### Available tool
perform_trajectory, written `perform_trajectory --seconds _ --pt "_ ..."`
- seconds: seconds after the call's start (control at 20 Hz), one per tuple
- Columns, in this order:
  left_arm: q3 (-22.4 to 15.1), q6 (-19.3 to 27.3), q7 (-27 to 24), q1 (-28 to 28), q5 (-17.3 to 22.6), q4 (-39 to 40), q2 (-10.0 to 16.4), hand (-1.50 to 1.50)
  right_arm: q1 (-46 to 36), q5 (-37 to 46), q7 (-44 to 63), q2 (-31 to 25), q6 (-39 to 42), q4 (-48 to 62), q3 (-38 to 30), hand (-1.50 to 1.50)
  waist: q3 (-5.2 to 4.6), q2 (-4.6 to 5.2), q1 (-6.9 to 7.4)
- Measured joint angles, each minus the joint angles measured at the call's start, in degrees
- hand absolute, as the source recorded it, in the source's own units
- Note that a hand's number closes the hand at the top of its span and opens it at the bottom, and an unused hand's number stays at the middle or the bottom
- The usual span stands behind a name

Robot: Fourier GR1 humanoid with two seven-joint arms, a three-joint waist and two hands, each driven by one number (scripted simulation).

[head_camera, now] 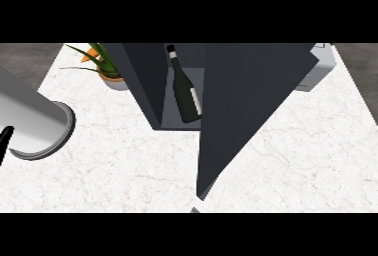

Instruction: Pick up the wine, place it into the cabinet and close the cabinet

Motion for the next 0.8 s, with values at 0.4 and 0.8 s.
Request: perform_trajectory --seconds 0.4,0.8 --pt "0.1 0.3 2.8 -3.2 0.9 0.0 -0.6 -1.50 -12.3 -8.4 0.8 0.3 -5.9 5.2 -3.1 1.50 0.02 0.39 1.23" --pt "-0.8 1.4 3.5 -5.3 -0.8 1.4 -3.1 -1.50 -34.2 -17.0 -3.9 9.2 -9.6 28.4 -12.1 1.50 0.11 0.52 1.54"
